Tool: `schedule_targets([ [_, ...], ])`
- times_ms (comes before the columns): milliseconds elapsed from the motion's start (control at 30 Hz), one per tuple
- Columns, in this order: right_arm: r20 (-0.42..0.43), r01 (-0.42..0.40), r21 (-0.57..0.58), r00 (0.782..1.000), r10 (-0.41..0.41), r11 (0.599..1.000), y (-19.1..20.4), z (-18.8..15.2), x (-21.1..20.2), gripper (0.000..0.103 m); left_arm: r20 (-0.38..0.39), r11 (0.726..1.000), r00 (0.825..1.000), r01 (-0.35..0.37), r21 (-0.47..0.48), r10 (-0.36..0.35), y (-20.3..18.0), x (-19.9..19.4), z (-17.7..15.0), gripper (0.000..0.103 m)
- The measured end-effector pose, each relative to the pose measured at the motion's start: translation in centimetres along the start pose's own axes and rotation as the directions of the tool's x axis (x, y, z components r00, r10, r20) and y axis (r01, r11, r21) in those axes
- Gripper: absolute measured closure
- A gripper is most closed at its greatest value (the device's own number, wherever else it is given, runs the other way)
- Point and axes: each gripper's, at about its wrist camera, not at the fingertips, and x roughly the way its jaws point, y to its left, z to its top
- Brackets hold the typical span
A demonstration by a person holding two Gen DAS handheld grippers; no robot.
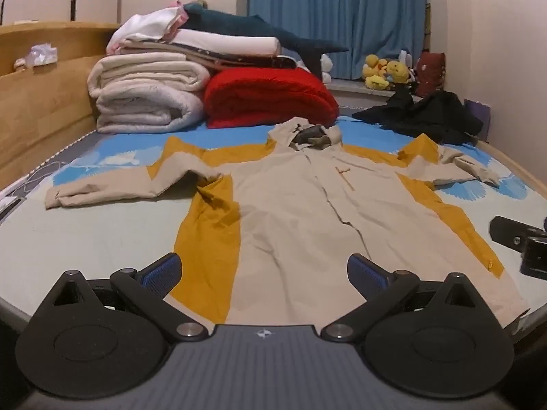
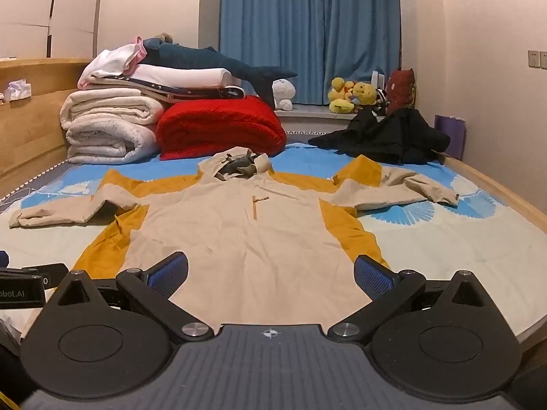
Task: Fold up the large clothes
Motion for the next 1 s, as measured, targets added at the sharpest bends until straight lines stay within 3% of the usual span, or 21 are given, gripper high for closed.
schedule_targets([
  [200, 0.007, 0.009, -0.022, 1.0, -0.009, 1.0, 0.6, -0.4, -0.2, 0.001, -0.019, 0.998, 0.998, 0.062, -0.001, -0.062, -0.7, 0.6, 0.2, 0.0],
  [1000, -0.024, 0.0, -0.035, 1.0, -0.001, 0.999, 0.7, -1.0, 0.1, 0.001, -0.063, 1.0, 0.998, 0.026, -0.004, -0.026, 0.1, 0.9, -0.5, 0.0],
])
